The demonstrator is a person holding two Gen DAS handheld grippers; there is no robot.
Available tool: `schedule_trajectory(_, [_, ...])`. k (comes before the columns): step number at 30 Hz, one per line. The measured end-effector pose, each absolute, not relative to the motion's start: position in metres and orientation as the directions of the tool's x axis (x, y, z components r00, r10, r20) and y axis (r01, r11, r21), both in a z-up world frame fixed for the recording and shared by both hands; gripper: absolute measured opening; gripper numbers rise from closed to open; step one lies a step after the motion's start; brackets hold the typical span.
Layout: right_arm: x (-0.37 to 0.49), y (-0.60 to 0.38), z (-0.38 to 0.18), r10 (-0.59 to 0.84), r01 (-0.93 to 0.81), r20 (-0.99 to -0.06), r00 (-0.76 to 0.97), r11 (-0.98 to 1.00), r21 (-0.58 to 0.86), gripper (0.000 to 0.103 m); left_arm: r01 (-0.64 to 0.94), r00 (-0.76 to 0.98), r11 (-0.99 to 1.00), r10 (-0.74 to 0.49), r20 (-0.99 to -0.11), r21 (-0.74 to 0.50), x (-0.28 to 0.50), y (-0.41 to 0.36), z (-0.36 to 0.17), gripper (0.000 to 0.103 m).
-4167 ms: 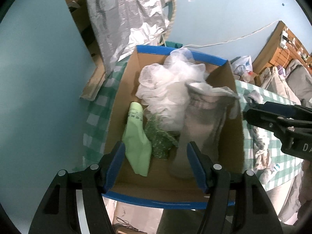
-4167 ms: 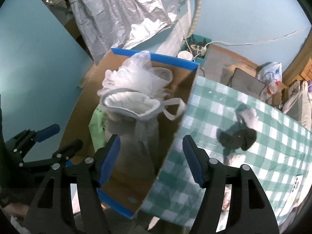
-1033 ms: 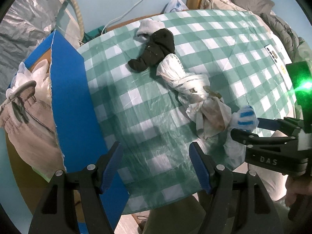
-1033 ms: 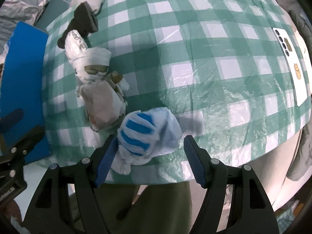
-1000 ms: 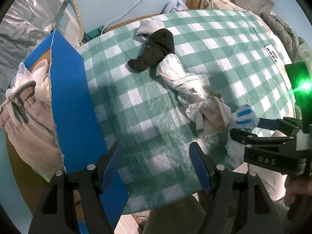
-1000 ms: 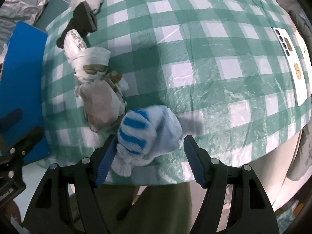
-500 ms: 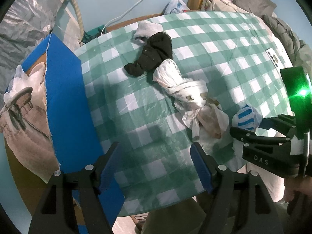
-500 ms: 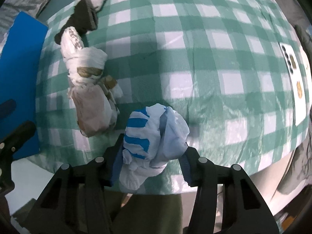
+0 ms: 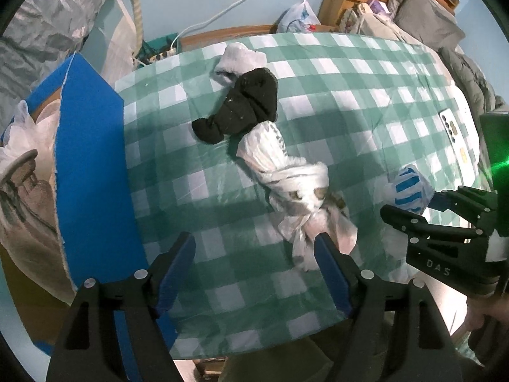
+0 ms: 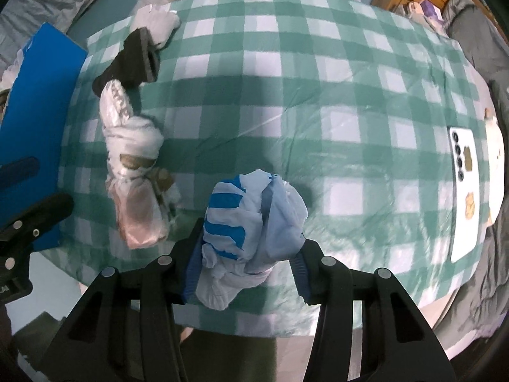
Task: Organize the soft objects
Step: 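Grasp the blue-striped white glove with the right tool while the left tool grasps the white plastic bundle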
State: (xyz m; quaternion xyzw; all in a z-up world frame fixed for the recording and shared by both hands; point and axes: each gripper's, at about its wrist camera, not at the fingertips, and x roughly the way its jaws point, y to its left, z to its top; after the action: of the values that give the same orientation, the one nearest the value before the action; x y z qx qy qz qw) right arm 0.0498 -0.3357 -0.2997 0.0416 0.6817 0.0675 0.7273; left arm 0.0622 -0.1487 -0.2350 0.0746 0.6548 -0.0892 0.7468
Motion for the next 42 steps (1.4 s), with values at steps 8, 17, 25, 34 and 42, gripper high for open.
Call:
schedule_trajectory(8, [0.078,-0.357,-0.299,0.161,-0.102,-0.985,0.064,0.983,0.154,0.048,0.162,0.106,0.987,-0.039,-0.994,-0.022,0.076,-0.158,-0.244,0.081])
schedule_trajectory(17, [0.106,-0.371,-0.299,0.166,-0.183,-0.984,0.062,0.971,0.152,0.048,0.054,0.073,0.996,-0.069,-0.995,-0.066,0.091,-0.163,-0.263,0.082])
schedule_trajectory(25, [0.125,-0.365,-0.306,0.172,-0.238,-0.983,0.060,0.959,0.153,0.048,0.005,0.045,0.999,-0.053,-0.998,-0.053,0.098,-0.171,-0.282,0.082])
schedule_trajectory(34, [0.129,-0.363,-0.312,0.178,-0.291,-0.982,0.065,0.945,0.152,0.048,-0.019,0.033,0.999,-0.038,-0.999,-0.038,0.103,-0.182,-0.299,0.082])
schedule_trajectory(42, [0.131,-0.364,-0.307,0.188,-0.315,-0.978,0.095,0.937,0.150,0.048,-0.005,0.048,1.000,-0.018,-0.999,-0.018,0.099,-0.187,-0.299,0.050])
